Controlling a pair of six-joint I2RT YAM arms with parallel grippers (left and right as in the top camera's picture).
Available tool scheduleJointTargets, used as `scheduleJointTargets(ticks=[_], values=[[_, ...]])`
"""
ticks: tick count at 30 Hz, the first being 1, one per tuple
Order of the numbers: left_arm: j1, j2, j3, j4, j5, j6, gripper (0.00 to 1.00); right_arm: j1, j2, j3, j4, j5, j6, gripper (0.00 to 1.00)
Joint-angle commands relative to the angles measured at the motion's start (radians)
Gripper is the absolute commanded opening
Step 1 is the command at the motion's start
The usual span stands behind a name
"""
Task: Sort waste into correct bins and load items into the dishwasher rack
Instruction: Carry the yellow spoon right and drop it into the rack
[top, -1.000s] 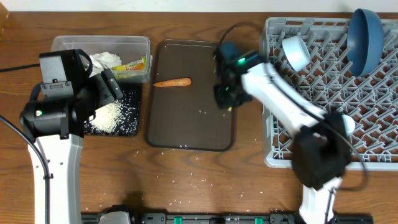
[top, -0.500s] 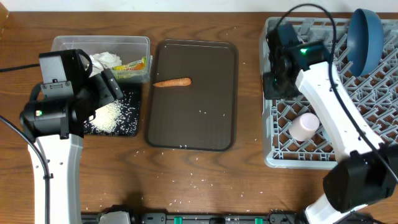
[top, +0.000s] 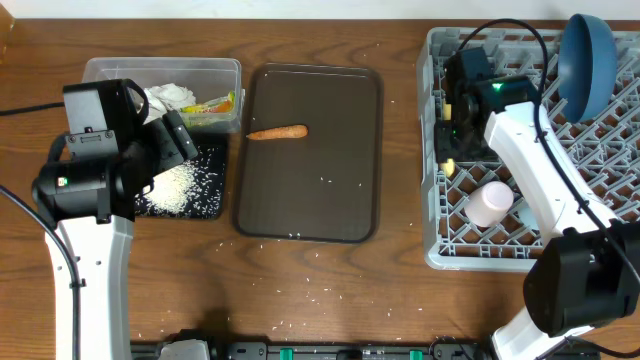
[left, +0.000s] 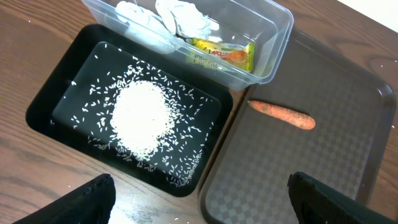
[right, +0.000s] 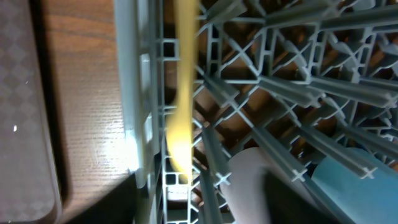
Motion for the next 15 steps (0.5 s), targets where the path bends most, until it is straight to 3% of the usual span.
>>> scheduleJointTargets(ticks=[1, 5, 13, 15], values=[[0.004, -0.007, 0.004, -0.002, -0.003, -0.002, 0.91, -0.024, -0.001, -0.004, 0.013, 0.018, -0.015, 0.99], [0.004, -0.007, 0.005, 0.012, 0.015, -0.01, 0.91, -0.026, -0.007, 0.0, 0.032, 0.018, -0.015, 0.99], [-0.021, 0.023, 0.004, 0.107, 0.214, -0.01, 0.9, -0.041, -0.047, 0.023, 0.015, 0.019, -0.03, 0.99], [-0.069, 0.066, 0.004, 0.147, 0.187, -0.078, 0.89, -0.042, -0.058, 0.023, 0.018, 0.018, -0.03, 0.99]])
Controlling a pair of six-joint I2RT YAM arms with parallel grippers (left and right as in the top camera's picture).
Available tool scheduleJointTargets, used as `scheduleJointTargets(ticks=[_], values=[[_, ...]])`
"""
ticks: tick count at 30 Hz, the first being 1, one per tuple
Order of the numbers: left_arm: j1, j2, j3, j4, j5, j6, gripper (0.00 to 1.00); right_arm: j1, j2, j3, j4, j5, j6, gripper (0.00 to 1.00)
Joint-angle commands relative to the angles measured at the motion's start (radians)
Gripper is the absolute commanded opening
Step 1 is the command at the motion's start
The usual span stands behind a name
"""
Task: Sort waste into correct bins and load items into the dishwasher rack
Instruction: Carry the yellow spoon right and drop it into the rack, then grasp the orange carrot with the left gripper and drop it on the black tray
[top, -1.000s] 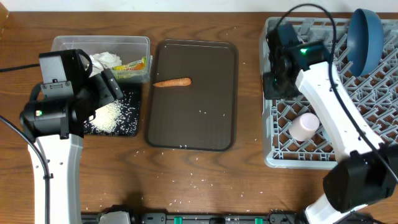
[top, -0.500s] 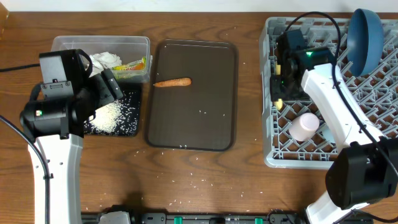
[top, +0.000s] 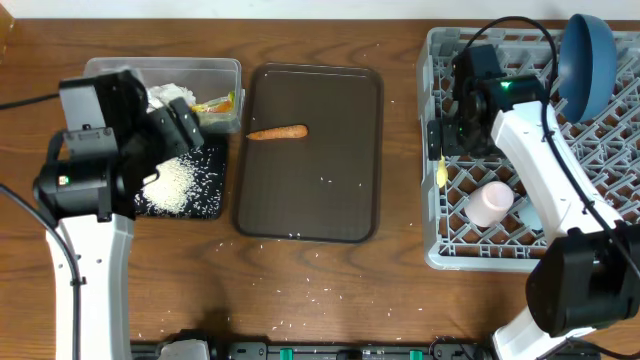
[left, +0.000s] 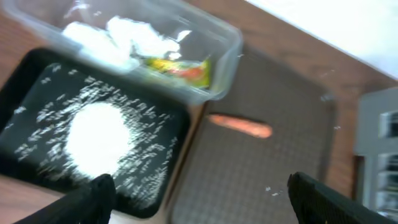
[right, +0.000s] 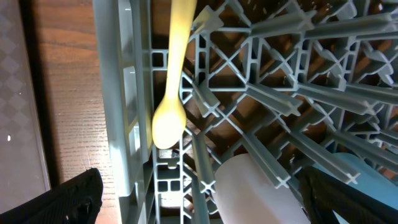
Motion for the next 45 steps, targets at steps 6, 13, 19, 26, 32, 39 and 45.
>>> scheduleJointTargets(ticks=[6, 13, 19, 26, 32, 39, 45], values=[[-0.244, 0.281, 0.004, 0.169, -0.182, -0.449, 0.84, -0.016, -0.061, 0.023, 0.008, 0.012, 0.006, 0.99], [-0.4, 0.552, 0.005, 0.351, -0.277, -0.75, 0.81, -0.016, -0.061, 0.023, -0.011, 0.005, 0.01, 0.99], [-0.425, 0.687, 0.005, 0.38, -0.331, -0.949, 0.79, -0.015, -0.061, 0.023, -0.017, 0.005, 0.01, 0.99], [-0.425, 0.781, 0.005, 0.45, -0.332, -0.977, 0.76, -0.015, -0.061, 0.022, -0.018, 0.005, 0.009, 0.99], [-0.425, 0.847, 0.005, 0.505, -0.327, -0.977, 0.67, -0.015, -0.061, 0.022, -0.034, 0.005, 0.009, 0.99], [-0.423, 0.845, 0.005, 0.473, -0.26, -0.877, 0.12, -0.015, -0.061, 0.022, -0.044, 0.005, 0.008, 0.99], [-0.407, 0.777, 0.005, 0.405, -0.158, -0.811, 0.06, -0.015, -0.061, 0.022, -0.047, 0.006, 0.008, 0.99]])
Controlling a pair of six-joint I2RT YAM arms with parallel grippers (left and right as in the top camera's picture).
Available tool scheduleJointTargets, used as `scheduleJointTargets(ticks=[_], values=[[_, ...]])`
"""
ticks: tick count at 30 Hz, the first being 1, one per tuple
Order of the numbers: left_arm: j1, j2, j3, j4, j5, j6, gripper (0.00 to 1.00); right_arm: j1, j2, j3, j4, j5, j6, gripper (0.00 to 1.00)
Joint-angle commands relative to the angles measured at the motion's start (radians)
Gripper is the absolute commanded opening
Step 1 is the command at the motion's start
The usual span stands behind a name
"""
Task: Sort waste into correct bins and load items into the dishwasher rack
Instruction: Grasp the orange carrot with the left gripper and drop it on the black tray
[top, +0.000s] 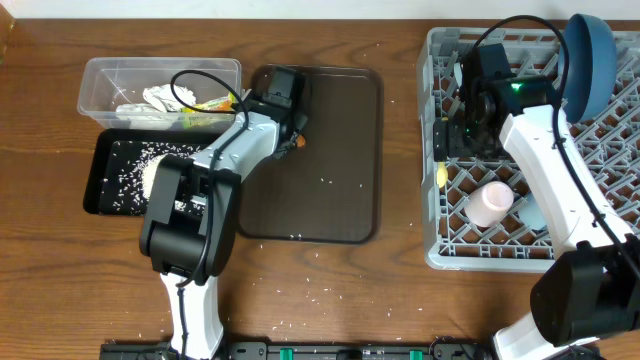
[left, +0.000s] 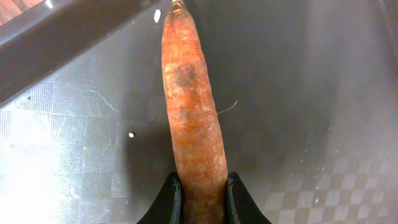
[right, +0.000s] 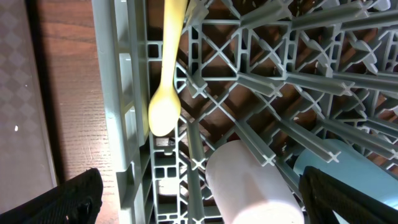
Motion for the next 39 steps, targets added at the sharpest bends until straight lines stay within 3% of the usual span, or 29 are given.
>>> scheduleJointTargets(ticks=[1, 6, 14, 16, 19, 23, 28, 34, 37, 39], values=[[0.01, -0.057, -0.008, -0.071, 0.082, 0.075, 0.06, -0.007, -0.02, 0.018, -0.005, 0.008, 0.007, 0.99], [0.055, -0.258, -0.007, -0.163, 0.056, 0.189, 0.06, -0.007, -0.02, 0.018, -0.012, 0.007, 0.007, 0.99], [0.188, -0.533, -0.008, -0.389, -0.172, 0.184, 0.06, -0.007, -0.02, 0.018, -0.007, 0.007, 0.008, 0.99], [0.239, -0.539, -0.008, -0.487, -0.287, 0.103, 0.06, -0.007, -0.02, 0.018, -0.008, 0.002, 0.008, 0.99], [0.324, -0.517, -0.045, -0.557, -0.333, -0.016, 0.06, -0.007, -0.02, 0.018, -0.005, -0.012, 0.008, 0.99], [0.41, -0.452, -0.134, -0.531, -0.328, -0.095, 0.07, -0.007, -0.02, 0.018, -0.003, -0.012, 0.008, 0.99], [0.458, -0.329, -0.173, -0.437, -0.291, -0.084, 0.07, -0.007, -0.02, 0.018, -0.003, -0.011, 0.007, 0.99], [0.458, -0.253, -0.173, -0.359, -0.291, -0.078, 0.17, -0.007, -0.02, 0.018, -0.013, -0.011, -0.001, 0.99], [0.458, -0.262, -0.166, -0.33, -0.286, -0.007, 0.28, -0.007, -0.02, 0.018, -0.011, -0.011, -0.001, 0.99], [0.458, -0.281, -0.144, -0.332, -0.276, 0.063, 0.43, -0.007, -0.02, 0.018, -0.006, -0.011, -0.001, 0.99]])
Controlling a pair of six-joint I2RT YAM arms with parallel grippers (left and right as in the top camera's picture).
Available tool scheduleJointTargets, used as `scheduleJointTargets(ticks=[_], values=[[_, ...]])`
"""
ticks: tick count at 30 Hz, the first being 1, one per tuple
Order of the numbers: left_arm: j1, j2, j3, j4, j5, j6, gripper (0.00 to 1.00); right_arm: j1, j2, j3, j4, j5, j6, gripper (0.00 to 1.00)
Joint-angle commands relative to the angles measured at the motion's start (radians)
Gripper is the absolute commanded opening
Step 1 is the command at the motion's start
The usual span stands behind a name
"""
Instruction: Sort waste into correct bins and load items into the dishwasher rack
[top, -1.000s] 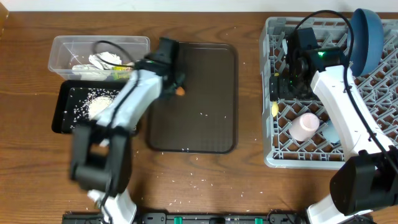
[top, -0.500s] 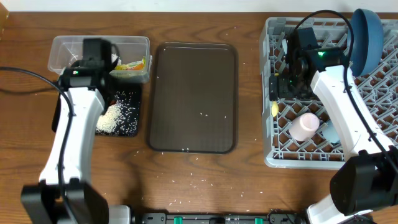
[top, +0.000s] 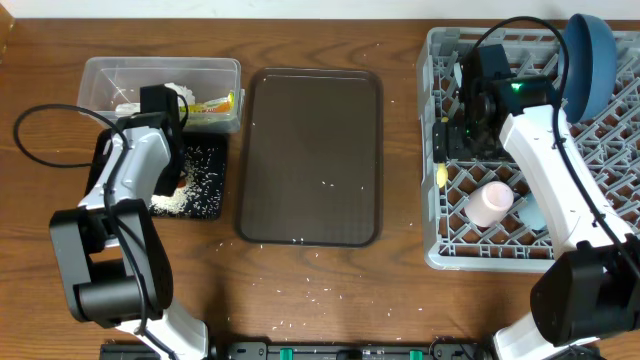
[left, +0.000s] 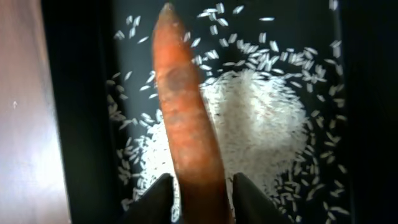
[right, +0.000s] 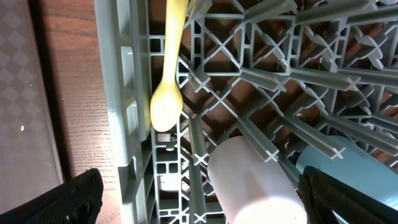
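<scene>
An orange carrot (left: 186, 124) sits between the fingers of my left gripper (left: 202, 199), which is shut on it. It hangs over the white rice in the black bin (left: 81, 124); in the overhead view that gripper (top: 172, 175) is above the same bin (top: 205, 205). My right gripper (right: 202, 202) is open above the grey dishwasher rack (top: 440, 250), its fingers wide apart. Below it a yellow spoon (right: 168, 93) lies along the rack's left wall and a pink cup (right: 255, 180) lies on its side.
A clear bin (top: 120, 75) with wrappers and paper stands behind the black bin. The brown tray (top: 310, 150) lies mid-table with a few rice grains. A blue bowl (top: 588, 60) stands in the rack's far right. Rice is scattered on the wood near the front edge.
My left gripper, then shut on the carrot down on the brown tray, now holds it over the rice in the black bin. The right gripper has barely moved.
At first my left gripper was open above the black bin, the carrot lay on the tray, and the right gripper was low at the rack beside the yellow spoon. Then the right gripper stood open above the spoon. The left gripper took the carrot off the tray, now over the bin.
</scene>
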Motion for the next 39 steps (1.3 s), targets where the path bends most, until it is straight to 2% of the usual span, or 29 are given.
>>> scheduleJointTargets(ticks=[1, 3, 5, 11, 17, 24, 30, 35, 39], values=[[0.001, -0.042, 0.045, -0.006, 0.009, 0.124, 0.55, -0.007, -0.02, 0.018, 0.008, -0.001, -0.001, 0.99], [0.001, -0.079, 0.071, -0.016, 0.024, 0.206, 0.79, -0.007, -0.021, 0.018, 0.011, -0.001, 0.0, 0.99], [0.001, -0.13, 0.088, -0.02, 0.024, 0.264, 0.85, -0.007, -0.023, 0.02, 0.011, 0.0, 0.0, 0.99], [0.001, -0.338, 0.089, -0.027, 0.024, 0.302, 0.89, -0.005, -0.079, 0.064, -0.003, -0.001, 0.0, 0.99], [0.001, -0.51, 0.089, -0.028, 0.022, 0.302, 0.9, 0.022, -0.26, 0.197, -0.028, -0.018, -0.014, 0.99], [0.001, -0.576, 0.089, -0.027, 0.022, 0.302, 0.9, 0.025, -0.462, 0.204, 0.01, -0.05, -0.014, 0.99], [0.001, -0.57, 0.089, -0.028, 0.022, 0.302, 0.9, 0.025, -0.56, 0.204, 0.01, -0.05, -0.015, 0.99], [0.001, -0.57, 0.089, -0.028, 0.022, 0.302, 0.91, 0.025, -0.61, 0.186, -0.047, -0.035, -0.15, 0.99], [0.001, -0.569, 0.089, -0.028, 0.022, 0.302, 0.9, -0.021, -0.709, 0.05, 0.126, -0.035, -0.292, 0.99]])
